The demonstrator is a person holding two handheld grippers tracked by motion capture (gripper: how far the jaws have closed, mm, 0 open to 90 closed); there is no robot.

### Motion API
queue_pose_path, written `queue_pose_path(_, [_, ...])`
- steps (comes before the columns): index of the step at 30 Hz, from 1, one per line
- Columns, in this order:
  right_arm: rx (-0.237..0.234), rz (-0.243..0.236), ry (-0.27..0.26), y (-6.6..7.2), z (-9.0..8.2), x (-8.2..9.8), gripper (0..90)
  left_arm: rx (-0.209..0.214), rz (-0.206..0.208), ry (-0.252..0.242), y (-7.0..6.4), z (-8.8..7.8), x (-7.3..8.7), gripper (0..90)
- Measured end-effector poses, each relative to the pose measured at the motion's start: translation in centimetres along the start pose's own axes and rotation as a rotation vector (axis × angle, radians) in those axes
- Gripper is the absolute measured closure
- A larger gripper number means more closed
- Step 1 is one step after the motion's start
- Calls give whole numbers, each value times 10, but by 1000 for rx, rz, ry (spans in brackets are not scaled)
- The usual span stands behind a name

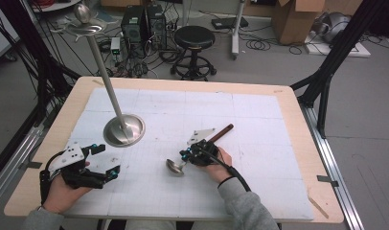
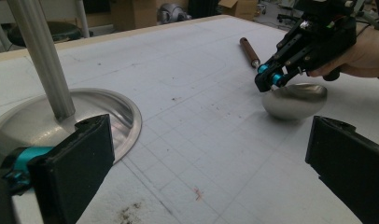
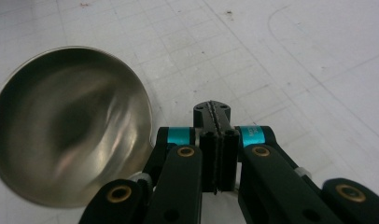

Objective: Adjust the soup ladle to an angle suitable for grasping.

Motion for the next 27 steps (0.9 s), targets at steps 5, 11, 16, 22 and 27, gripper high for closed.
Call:
queue_pose_path(5, [-9, 1, 6, 0, 8, -1, 900, -1, 2, 20, 0, 2, 2, 18])
queue_pose_path(11, [-20, -4, 44, 7, 10, 1, 900, -2, 0, 15, 0, 1, 2, 18])
queue_pose_path(16, [-7, -19, 53, 11, 6, 3, 900, -2, 1, 24, 0, 1, 3, 18])
queue_pose_path(22, [-6, 14, 34, 12, -3, 10, 900, 2, -3, 26, -3, 1, 3, 18])
queue_pose_path(27, [-21, 11, 52, 14, -14, 15, 900, 1, -5, 25, -2, 0, 3, 17])
Point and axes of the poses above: each handheld gripper's, and its own axes: z roughly forward along the jaws, x roughly out of its underside, y roughly to its left, the point moved 3 cm from there along z, roughly forward along the jaws, and after that the axes turned 12 degrees about -y, right-handed, at the moved point
